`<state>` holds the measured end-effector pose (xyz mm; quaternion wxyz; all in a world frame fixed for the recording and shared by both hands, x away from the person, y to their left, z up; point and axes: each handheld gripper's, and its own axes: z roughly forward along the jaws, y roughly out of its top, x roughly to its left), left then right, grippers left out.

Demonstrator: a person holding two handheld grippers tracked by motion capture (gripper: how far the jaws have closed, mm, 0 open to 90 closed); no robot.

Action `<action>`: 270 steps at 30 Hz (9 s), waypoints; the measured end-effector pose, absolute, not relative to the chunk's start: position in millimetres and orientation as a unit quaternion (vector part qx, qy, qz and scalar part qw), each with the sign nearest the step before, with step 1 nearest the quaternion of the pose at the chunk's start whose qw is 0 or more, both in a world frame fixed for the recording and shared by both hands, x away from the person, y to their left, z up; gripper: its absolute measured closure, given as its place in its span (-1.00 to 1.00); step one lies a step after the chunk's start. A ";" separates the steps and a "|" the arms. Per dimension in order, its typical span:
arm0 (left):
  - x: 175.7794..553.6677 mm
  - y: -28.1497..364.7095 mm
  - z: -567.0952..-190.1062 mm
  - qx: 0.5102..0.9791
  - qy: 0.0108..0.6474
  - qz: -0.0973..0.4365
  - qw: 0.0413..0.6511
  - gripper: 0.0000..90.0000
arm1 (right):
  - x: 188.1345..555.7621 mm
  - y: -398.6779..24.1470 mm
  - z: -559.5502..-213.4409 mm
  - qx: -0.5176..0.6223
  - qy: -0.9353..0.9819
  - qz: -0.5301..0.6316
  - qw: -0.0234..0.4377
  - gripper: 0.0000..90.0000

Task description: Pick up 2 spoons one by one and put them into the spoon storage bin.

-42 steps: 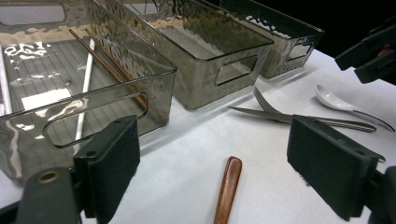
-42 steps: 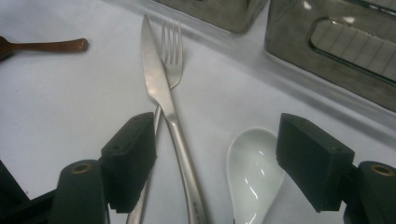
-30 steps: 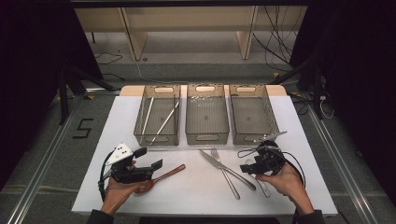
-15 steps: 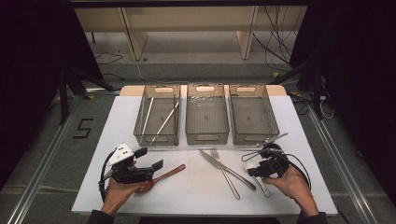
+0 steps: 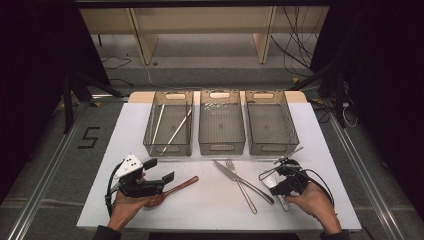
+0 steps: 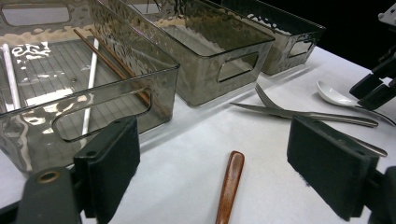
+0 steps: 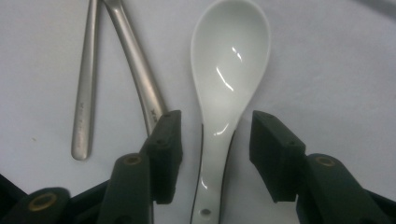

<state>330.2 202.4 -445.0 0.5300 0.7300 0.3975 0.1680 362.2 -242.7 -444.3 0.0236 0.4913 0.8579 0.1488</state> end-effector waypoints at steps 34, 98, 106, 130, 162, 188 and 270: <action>329.1 203.0 -445.0 0.730 0.396 0.171 0.530 -0.63 | 356.3 -237.9 -453.4 0.474 0.874 0.100 0.033 0.69; 329.7 205.9 -445.3 0.725 0.403 0.170 0.532 -0.63 | 391.4 -219.4 -400.9 0.441 0.863 0.242 0.042 0.72; 329.6 205.9 -445.2 0.725 0.403 0.170 0.532 -0.63 | 418.0 -202.7 -382.8 0.439 0.855 0.272 0.047 0.73; 329.9 206.5 -445.5 0.724 0.403 0.169 0.534 -0.63 | 489.9 -148.2 -366.0 0.438 0.850 0.288 0.053 0.73; 330.0 205.8 -445.4 0.726 0.400 0.168 0.534 -0.63 | 542.6 -112.3 -389.8 0.480 0.837 0.261 0.042 0.73; 330.8 206.3 -445.9 0.727 0.401 0.167 0.531 -0.63 | 528.1 -115.5 -375.8 0.462 0.832 0.305 0.038 -0.05; 359.8 160.0 -456.3 0.908 0.341 0.076 0.231 -0.30 | 327.7 -228.7 -416.8 0.410 0.799 0.430 0.094 -0.37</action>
